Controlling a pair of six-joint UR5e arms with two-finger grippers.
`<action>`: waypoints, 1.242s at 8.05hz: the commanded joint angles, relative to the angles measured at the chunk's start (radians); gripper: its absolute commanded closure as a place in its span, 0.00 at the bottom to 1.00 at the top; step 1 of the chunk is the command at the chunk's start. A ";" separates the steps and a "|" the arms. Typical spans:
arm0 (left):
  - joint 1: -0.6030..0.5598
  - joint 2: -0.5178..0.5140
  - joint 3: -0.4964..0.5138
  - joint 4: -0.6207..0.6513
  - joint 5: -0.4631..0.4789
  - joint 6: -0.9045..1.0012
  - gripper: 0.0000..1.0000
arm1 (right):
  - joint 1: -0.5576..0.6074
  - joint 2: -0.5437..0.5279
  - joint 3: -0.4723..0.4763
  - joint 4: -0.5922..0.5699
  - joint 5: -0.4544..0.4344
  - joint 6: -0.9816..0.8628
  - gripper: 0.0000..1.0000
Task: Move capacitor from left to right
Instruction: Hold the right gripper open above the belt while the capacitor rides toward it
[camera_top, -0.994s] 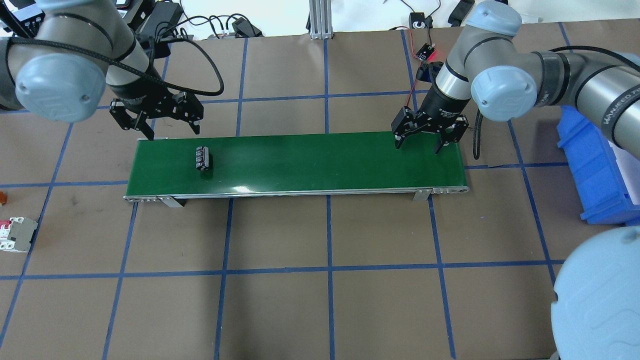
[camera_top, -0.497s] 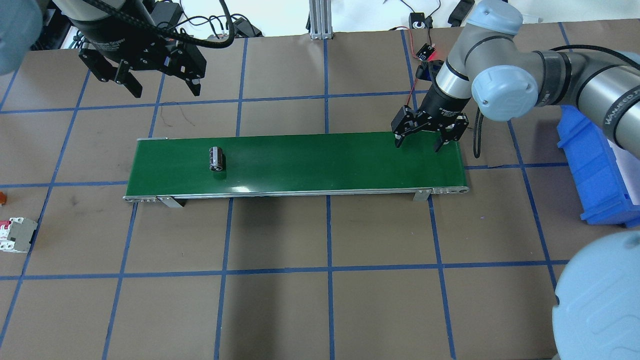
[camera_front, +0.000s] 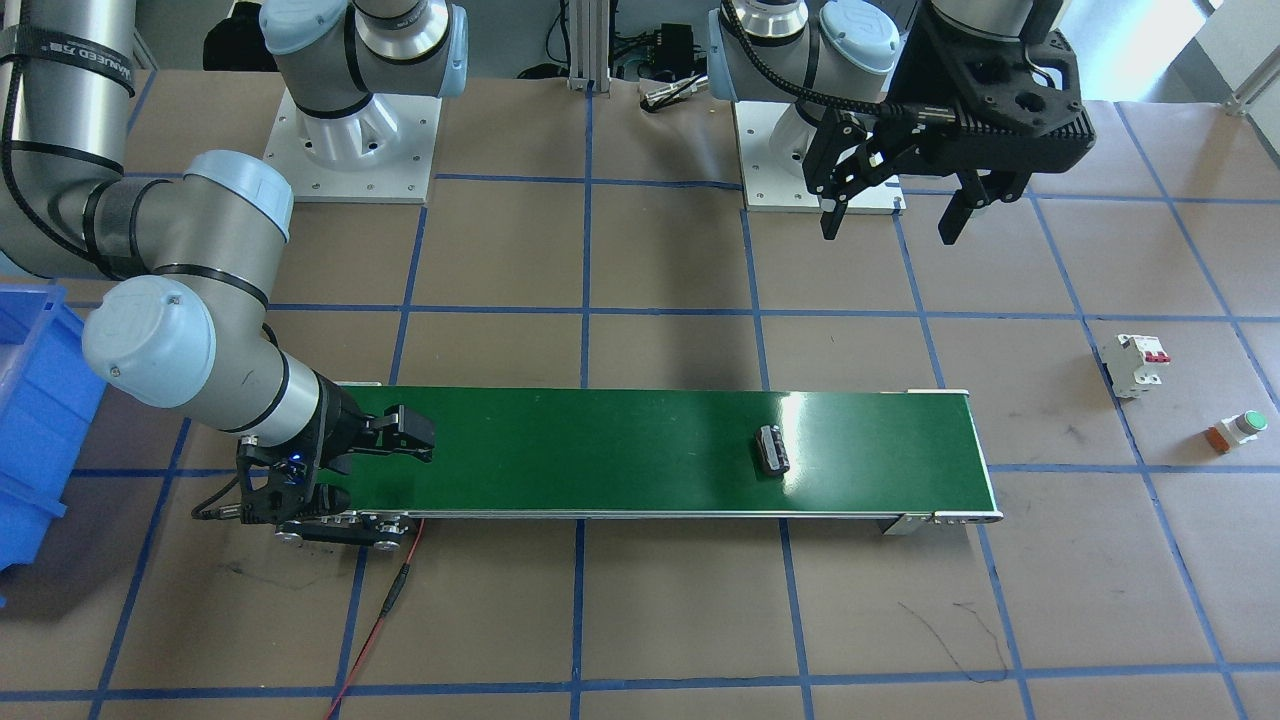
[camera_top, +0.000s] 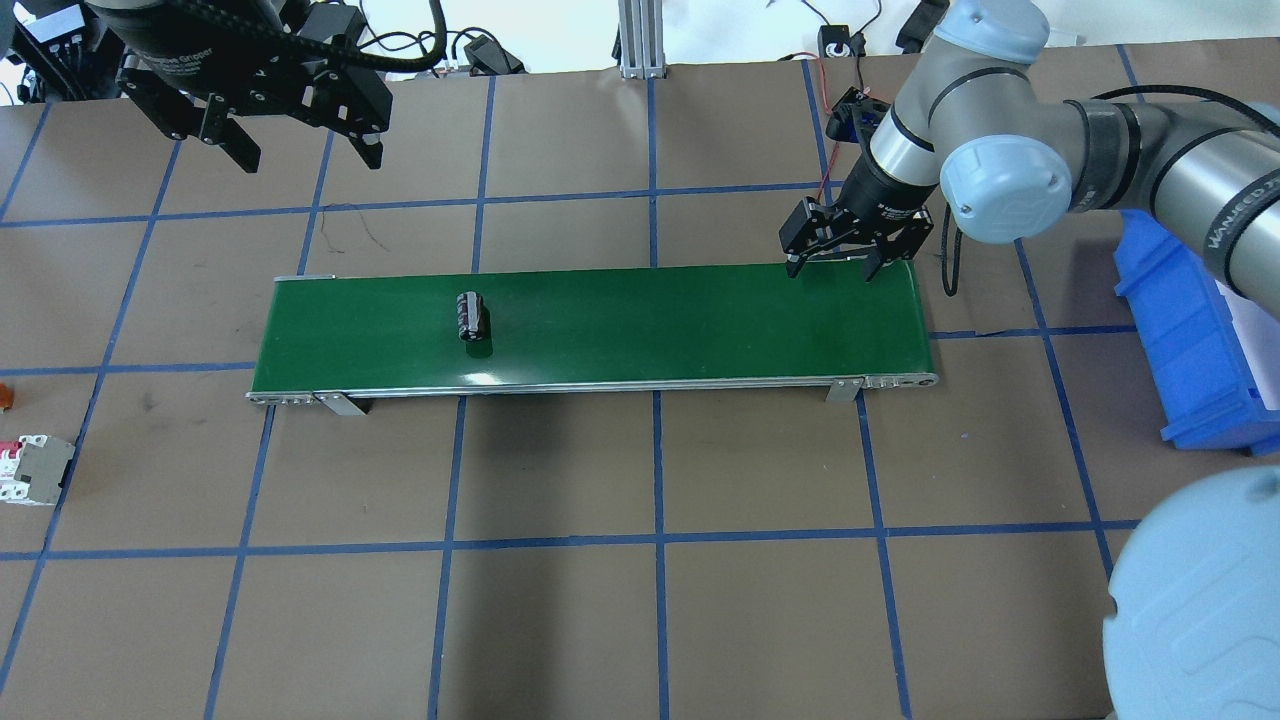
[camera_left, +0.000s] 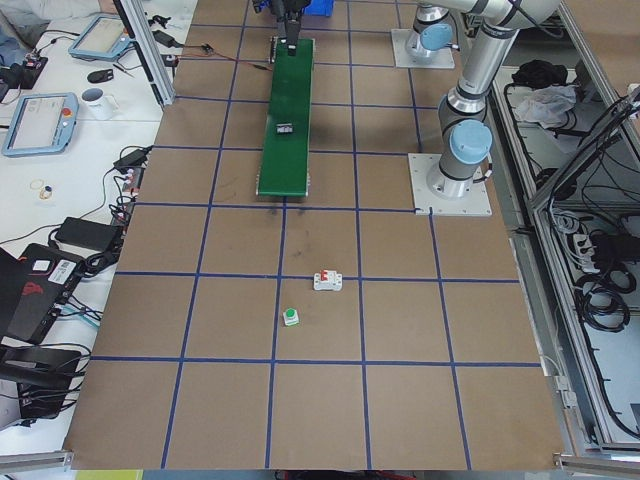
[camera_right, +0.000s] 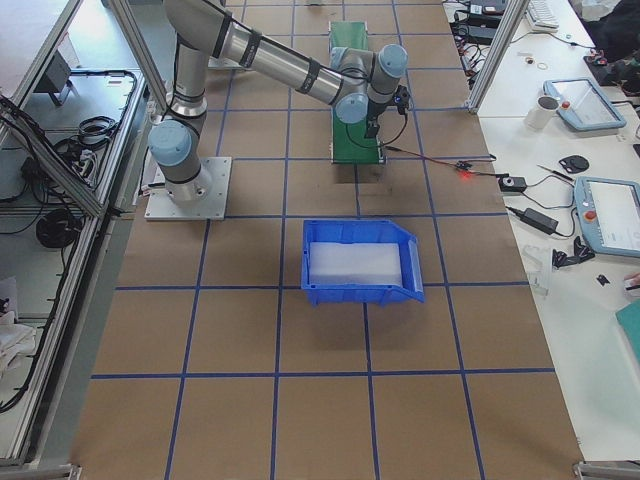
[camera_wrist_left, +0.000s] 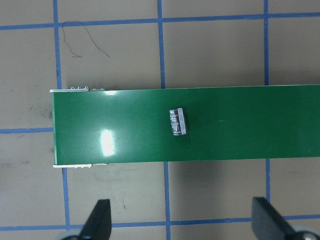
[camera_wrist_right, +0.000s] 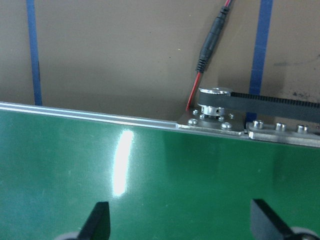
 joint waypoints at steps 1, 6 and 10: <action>0.002 -0.011 -0.009 0.030 -0.002 -0.001 0.00 | 0.031 0.003 0.000 -0.008 0.000 -0.016 0.00; -0.006 -0.008 -0.015 0.030 -0.001 0.001 0.00 | 0.034 0.003 -0.012 -0.016 0.002 -0.002 0.00; -0.006 -0.006 -0.017 0.030 -0.001 0.002 0.00 | 0.034 0.006 -0.004 -0.013 0.033 0.014 0.00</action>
